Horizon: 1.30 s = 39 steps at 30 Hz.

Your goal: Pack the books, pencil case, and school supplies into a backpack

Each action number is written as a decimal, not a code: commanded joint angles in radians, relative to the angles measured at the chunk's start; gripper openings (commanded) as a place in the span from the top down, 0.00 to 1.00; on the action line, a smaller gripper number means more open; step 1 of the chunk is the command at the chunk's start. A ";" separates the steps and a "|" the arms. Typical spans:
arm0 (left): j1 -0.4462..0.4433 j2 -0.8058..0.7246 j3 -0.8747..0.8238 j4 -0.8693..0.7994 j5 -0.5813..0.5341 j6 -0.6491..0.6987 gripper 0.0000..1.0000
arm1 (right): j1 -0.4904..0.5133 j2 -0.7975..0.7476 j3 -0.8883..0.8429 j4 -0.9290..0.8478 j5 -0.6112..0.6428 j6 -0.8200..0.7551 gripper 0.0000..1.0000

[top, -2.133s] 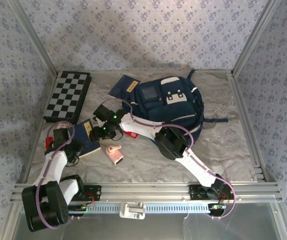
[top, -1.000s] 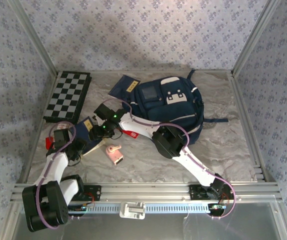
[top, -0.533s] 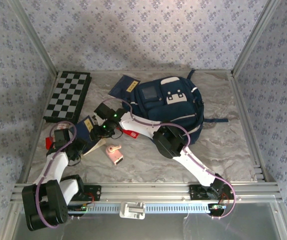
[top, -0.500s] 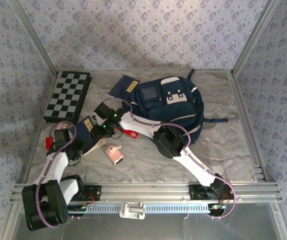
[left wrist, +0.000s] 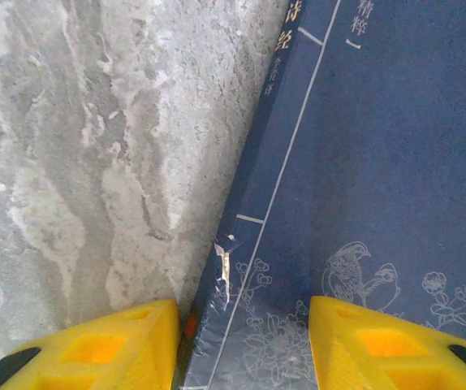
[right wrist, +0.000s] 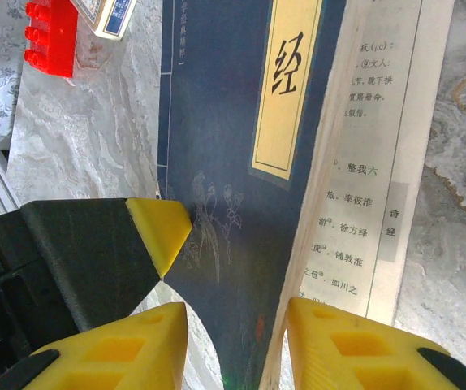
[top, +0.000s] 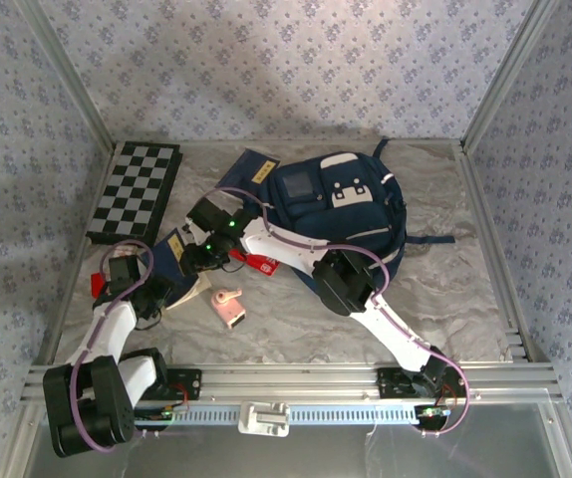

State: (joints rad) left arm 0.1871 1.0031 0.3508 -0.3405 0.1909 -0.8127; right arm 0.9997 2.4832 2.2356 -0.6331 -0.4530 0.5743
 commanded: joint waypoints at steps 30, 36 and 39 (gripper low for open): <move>0.047 -0.110 0.205 -0.193 0.234 -0.023 0.23 | -0.082 -0.177 0.059 -0.014 0.003 -0.029 1.00; 0.064 -0.112 0.283 -0.119 0.406 -0.098 0.10 | -0.131 -0.382 -0.138 0.110 -0.019 -0.004 1.00; 0.062 -0.092 0.292 -0.029 0.474 -0.167 0.06 | -0.161 -0.469 -0.213 0.151 -0.046 0.011 1.00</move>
State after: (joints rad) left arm 0.2443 0.8997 0.6117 -0.4484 0.5472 -0.9077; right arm 0.8581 2.1063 2.0701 -0.5758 -0.4561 0.5735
